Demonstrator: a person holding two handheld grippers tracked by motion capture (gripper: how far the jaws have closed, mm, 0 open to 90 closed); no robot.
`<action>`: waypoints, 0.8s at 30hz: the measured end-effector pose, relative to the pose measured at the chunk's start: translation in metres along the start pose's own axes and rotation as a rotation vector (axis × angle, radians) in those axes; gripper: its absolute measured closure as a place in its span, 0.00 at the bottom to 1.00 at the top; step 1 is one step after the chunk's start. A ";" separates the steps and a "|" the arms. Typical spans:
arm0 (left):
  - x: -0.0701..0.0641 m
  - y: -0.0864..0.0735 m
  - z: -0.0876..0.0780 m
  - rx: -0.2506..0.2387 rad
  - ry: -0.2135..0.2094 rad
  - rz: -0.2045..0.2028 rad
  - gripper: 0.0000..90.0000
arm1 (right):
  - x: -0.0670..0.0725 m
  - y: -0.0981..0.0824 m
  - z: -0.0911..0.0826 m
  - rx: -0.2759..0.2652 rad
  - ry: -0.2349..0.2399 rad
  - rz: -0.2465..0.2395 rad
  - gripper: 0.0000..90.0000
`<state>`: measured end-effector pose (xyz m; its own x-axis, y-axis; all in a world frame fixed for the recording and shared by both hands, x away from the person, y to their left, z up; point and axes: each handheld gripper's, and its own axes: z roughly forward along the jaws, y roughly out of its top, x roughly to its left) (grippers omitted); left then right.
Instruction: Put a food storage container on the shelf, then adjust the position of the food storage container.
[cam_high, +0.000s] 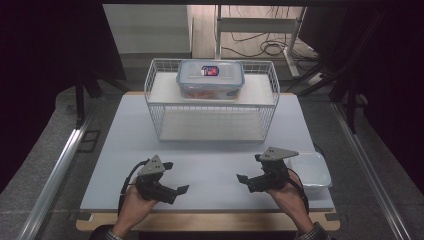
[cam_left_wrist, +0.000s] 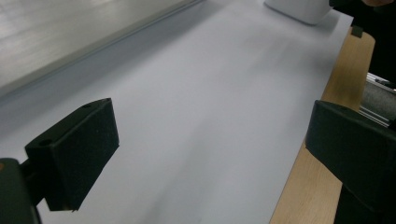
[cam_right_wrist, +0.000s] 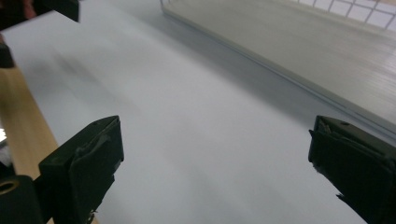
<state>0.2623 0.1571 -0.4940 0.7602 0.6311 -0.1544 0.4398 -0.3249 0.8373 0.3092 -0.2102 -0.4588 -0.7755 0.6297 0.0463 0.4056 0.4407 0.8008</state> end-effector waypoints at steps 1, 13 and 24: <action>0.001 -0.001 0.000 -0.001 0.002 -0.007 0.03 | -0.001 -0.001 0.001 0.013 -0.011 0.001 0.02; 0.005 -0.009 0.004 0.021 0.066 -0.006 0.05 | -0.029 -0.007 -0.012 0.057 -0.081 0.104 0.17; 0.006 -0.010 0.005 0.031 0.074 -0.005 0.06 | -0.065 -0.021 -0.059 0.027 -0.208 0.136 0.85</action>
<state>0.2652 0.1610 -0.5061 0.7210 0.6828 -0.1186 0.4590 -0.3423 0.8198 0.3230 -0.2982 -0.4433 -0.5981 0.8010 0.0264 0.5143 0.3584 0.7792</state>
